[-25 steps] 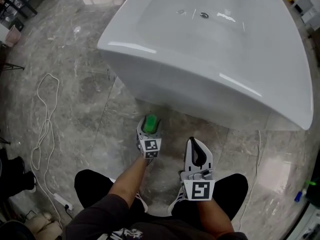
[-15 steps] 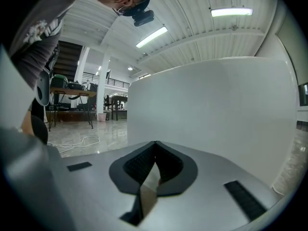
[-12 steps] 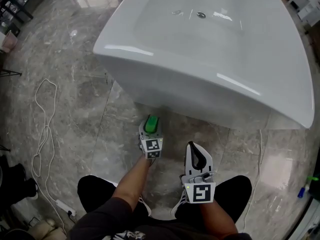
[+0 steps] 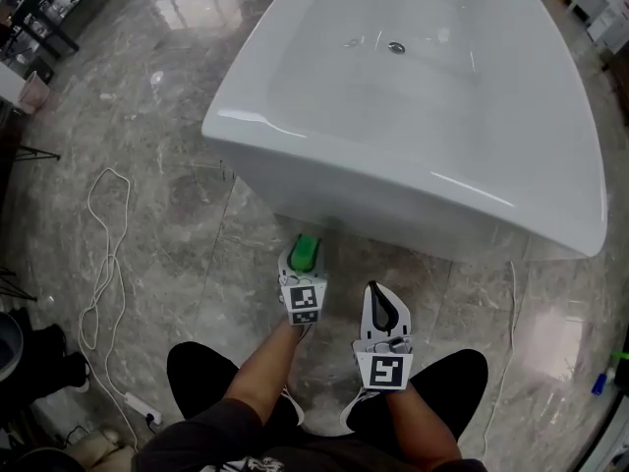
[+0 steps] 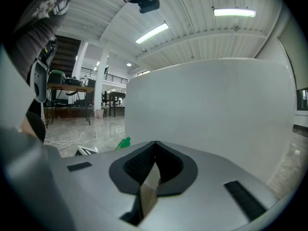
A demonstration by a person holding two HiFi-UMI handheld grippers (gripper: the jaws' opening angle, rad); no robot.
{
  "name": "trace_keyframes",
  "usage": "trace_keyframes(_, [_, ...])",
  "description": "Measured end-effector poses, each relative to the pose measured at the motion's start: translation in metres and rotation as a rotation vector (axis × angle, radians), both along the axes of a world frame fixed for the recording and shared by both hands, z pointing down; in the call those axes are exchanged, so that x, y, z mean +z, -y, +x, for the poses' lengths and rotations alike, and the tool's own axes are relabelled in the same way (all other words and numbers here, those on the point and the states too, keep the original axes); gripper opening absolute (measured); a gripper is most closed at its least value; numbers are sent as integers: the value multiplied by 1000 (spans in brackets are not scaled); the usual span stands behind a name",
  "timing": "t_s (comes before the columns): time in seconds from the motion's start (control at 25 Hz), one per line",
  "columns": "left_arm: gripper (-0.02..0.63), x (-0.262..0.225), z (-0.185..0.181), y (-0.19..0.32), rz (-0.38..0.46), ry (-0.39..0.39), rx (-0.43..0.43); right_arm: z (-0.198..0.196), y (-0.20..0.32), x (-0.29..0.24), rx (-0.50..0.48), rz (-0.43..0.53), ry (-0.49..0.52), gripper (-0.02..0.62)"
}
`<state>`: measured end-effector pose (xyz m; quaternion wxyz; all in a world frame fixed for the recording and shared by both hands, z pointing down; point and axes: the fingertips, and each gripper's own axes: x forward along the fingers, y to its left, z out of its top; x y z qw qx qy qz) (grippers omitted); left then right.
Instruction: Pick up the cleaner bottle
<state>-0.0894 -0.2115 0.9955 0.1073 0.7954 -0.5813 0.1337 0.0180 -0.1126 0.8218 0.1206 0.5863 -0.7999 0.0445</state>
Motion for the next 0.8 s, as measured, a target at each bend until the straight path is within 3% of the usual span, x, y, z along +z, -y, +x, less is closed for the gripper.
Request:
trace_keyframes(0.28, [179, -164, 6, -9, 64, -7, 17, 23, -11, -99, 57, -33, -6, 15])
trace_keyframes(0.48, [179, -317, 14, -18, 91, -5, 46, 38, -17, -221, 114, -28, 28, 15])
trace_keyframes(0.8, [179, -535, 39, -26, 120, -49, 43, 54, -22, -421, 47, 84, 12, 15])
